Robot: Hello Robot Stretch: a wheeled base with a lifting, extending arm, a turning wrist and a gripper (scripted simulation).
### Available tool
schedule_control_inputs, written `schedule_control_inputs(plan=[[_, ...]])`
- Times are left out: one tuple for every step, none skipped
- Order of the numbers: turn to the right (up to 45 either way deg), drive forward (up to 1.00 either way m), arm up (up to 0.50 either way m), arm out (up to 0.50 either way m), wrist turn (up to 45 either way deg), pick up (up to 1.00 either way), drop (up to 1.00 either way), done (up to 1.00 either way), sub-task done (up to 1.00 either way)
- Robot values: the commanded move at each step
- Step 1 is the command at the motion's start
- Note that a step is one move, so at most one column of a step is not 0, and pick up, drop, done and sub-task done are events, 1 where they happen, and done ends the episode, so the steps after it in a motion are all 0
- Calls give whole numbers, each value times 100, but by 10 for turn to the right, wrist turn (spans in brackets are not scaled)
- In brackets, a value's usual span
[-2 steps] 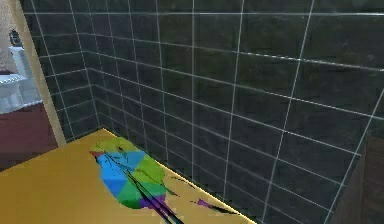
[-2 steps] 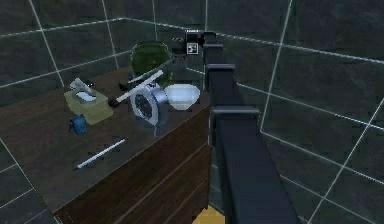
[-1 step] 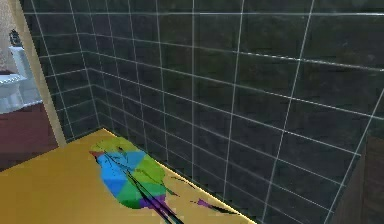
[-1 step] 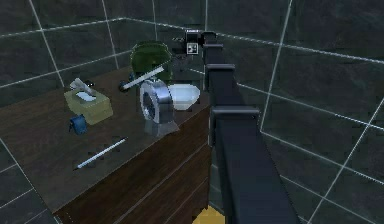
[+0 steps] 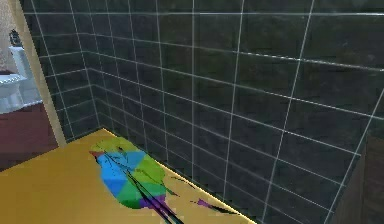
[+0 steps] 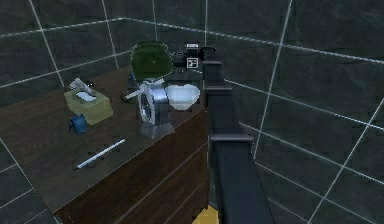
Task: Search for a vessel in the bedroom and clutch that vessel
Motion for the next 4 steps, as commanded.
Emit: schedule_control_inputs(plan=[[0,0,4,0,0,0,0,0,0],[0,0,-4,0,0,0,0,0,0],[0,0,4,0,0,0,0,0,0],[0,0,0,0,-450,0,0,0,0]])
